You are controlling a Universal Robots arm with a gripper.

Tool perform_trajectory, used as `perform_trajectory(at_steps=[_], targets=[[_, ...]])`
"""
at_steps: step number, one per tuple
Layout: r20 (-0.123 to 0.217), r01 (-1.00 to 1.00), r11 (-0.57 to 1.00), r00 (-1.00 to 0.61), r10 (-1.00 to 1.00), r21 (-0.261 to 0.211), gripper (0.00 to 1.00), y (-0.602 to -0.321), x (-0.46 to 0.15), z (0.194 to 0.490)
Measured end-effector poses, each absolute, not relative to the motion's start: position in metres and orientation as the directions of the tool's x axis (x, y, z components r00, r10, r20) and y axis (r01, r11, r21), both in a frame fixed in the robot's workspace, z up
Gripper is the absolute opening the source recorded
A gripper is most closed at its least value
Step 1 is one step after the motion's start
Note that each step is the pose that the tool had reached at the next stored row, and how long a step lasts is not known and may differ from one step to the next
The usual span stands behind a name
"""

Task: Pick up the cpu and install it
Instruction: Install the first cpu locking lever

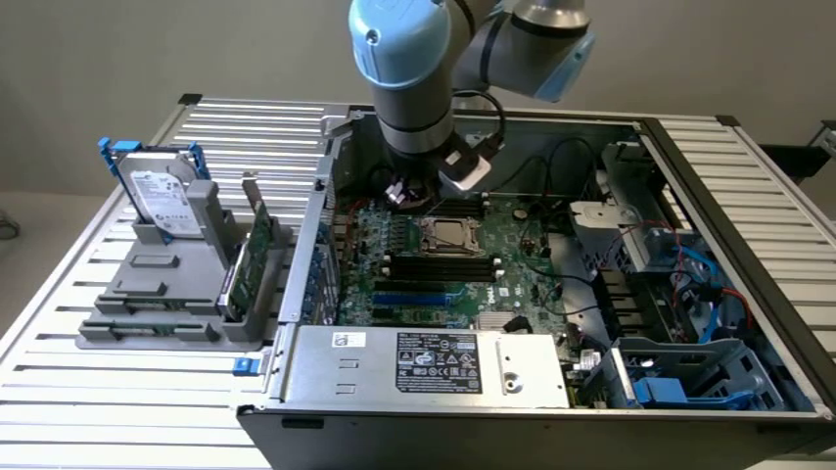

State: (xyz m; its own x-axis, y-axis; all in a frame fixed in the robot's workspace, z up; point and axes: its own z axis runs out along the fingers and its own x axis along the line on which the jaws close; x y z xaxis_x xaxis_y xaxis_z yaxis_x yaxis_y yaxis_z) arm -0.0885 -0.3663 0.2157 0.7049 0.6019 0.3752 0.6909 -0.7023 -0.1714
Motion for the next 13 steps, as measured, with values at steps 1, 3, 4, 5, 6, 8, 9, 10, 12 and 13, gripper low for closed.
perform_trajectory(at_steps=[1,3,4,5,6,8,9,10,12,13], targets=[[0.374,0.691,-0.702,0.705,0.602,-0.172,0.11,-0.3663,-0.0884,0.2143],[0.370,0.690,-0.702,0.707,0.602,-0.176,0.11,-0.3664,-0.0879,0.2123],[0.368,0.689,-0.702,0.709,0.602,-0.178,0.11,-0.3663,-0.0876,0.2117],[0.365,0.688,-0.702,0.710,0.602,-0.181,0.11,-0.3663,-0.0874,0.2116],[0.362,0.688,-0.702,0.712,0.602,-0.185,0.11,-0.3663,-0.0873,0.2116],[0.358,0.686,-0.702,0.714,0.602,-0.188,0.11,-0.3662,-0.0874,0.2116],[0.357,0.686,-0.702,0.714,0.602,-0.189,0.11,-0.3660,-0.0874,0.2116],[0.356,0.686,-0.702,0.715,0.602,-0.190,0.11,-0.3659,-0.0874,0.2116],[0.356,0.686,-0.702,0.715,0.602,-0.190,0.11,-0.3655,-0.0872,0.2111],[0.356,0.686,-0.702,0.715,0.602,-0.190,0.11,-0.3653,-0.0872,0.2107]])
